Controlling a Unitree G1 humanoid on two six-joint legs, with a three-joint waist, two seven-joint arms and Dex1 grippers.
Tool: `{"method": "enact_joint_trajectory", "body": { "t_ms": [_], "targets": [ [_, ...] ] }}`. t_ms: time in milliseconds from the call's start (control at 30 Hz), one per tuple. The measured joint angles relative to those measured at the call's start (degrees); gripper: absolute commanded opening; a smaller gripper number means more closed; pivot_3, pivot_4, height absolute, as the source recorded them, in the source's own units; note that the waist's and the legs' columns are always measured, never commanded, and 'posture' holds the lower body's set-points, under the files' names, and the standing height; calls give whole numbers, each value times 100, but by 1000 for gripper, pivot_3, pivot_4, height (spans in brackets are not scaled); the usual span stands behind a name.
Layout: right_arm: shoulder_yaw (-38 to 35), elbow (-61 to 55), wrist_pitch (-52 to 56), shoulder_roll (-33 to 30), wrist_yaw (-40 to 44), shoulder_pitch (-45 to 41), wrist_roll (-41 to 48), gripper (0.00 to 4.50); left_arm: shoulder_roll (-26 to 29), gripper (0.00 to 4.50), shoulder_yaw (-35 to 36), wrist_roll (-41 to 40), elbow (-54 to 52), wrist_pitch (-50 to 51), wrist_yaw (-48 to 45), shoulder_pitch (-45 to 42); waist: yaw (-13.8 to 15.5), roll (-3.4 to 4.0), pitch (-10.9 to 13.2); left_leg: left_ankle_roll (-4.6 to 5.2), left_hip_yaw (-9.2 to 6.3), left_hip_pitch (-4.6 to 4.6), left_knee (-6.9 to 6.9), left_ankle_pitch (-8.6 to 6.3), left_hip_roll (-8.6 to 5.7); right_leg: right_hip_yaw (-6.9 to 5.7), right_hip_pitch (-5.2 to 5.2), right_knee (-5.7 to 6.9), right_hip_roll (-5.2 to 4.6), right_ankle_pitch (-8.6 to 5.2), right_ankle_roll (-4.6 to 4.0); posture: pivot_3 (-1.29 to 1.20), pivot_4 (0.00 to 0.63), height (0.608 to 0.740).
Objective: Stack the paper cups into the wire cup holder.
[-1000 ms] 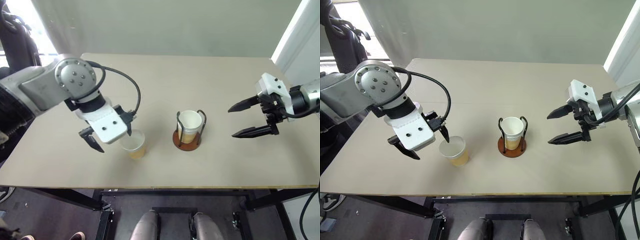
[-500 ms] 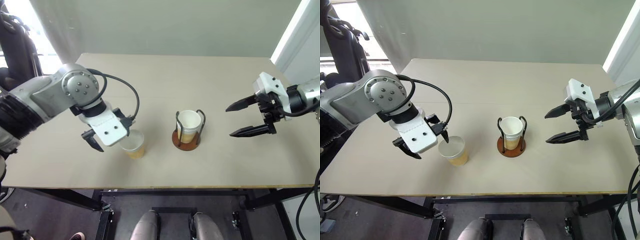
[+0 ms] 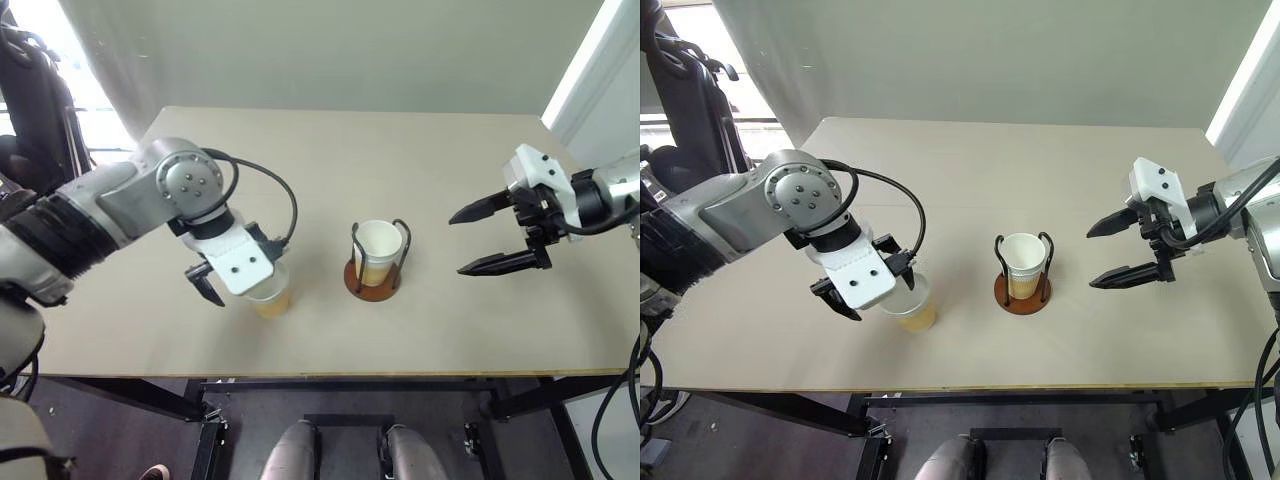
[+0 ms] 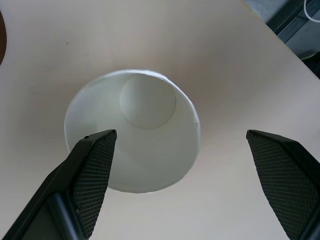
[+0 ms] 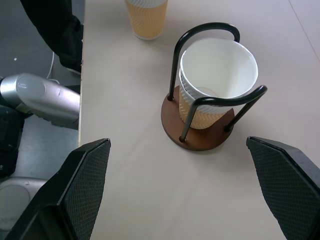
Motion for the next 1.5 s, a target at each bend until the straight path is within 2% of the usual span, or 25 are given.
{"method": "enact_joint_trajectory", "body": {
  "t_ms": [467,567,900,933,1300,1500],
  "targets": [
    [0,-24,93,3,-38,10,49,4500,-59,4464,66,278,79,-178,0,153,1,0,0,0,0,0,-1,0,0,0,-1,0,0,0,0,0,150,740],
    [0,-24,112,13,-52,9,52,4500,-59,3895,67,365,82,-243,0,171,1,0,0,-1,0,0,-1,0,0,0,-1,1,0,0,0,0,150,740],
    [-1,-46,203,59,-132,9,118,4500,-220,235,215,489,300,-850,0,359,5,0,0,-1,0,0,-1,0,0,0,-2,1,0,1,-1,0,150,740],
    [-1,-49,209,59,-135,9,133,4500,-242,29,215,486,330,-884,0,377,3,0,0,0,0,1,-1,0,0,0,-1,2,0,1,-1,0,150,740],
    [-2,-101,256,58,-165,15,166,4500,-341,29,218,483,648,-1096,0,360,7,0,0,0,0,1,-1,0,0,0,-1,2,0,2,-2,0,150,740],
    [-2,-112,257,47,-173,26,165,4500,-997,29,418,531,1572,-1085,-1,63,38,-1,0,1,0,-5,0,6,-1,-1,-1,0,-1,6,-6,0,150,740]
  ]
}}
